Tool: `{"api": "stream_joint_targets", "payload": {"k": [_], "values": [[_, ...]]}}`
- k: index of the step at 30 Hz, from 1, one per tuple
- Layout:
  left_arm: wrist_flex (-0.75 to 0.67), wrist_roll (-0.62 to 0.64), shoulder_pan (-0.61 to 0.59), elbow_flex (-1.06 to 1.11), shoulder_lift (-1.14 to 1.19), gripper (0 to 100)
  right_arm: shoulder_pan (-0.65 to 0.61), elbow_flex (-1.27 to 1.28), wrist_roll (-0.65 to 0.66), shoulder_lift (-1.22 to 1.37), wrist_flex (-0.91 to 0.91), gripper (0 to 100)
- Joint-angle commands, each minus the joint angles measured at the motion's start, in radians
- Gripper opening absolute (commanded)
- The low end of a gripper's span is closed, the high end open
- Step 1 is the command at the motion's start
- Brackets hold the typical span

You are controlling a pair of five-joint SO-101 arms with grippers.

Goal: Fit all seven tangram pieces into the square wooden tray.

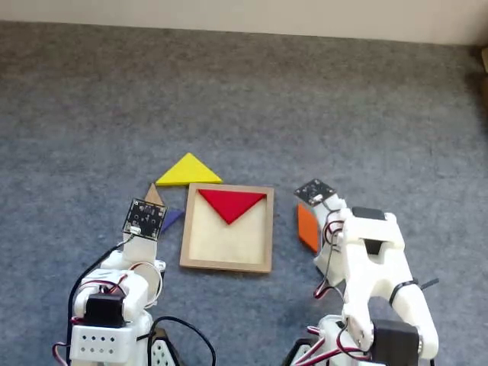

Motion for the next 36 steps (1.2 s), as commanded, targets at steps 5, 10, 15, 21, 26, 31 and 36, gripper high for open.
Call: {"api": "stream_joint_targets", "payload": {"k": [5, 10, 15, 21, 26, 31, 36], "values": [[0.006, 0.0, -0.005, 0.019, -0.019, 0, -0.01, -0.142, 0.018, 0.03, 0.09, 14.9], [0.006, 0.0, -0.005, 0.019, -0.019, 0, -0.01, -0.193, 0.018, 0.03, 0.136, 14.8], [0.006, 0.0, -0.005, 0.019, -0.019, 0, -0.01, -0.28, 0.017, 0.03, 0.236, 14.8], [0.006, 0.0, -0.005, 0.019, -0.019, 0, -0.024, -0.389, -0.025, 0.03, 0.289, 14.8], [0.006, 0.0, -0.005, 0.019, -0.019, 0, -0.139, -0.446, -0.098, 0.03, 0.286, 14.8], [0.006, 0.0, -0.005, 0.019, -0.019, 0, -0.314, -0.49, -0.19, 0.039, 0.262, 14.8], [0.006, 0.0, -0.005, 0.019, -0.019, 0, -0.435, -0.492, -0.295, 0.041, 0.105, 14.8]]}}
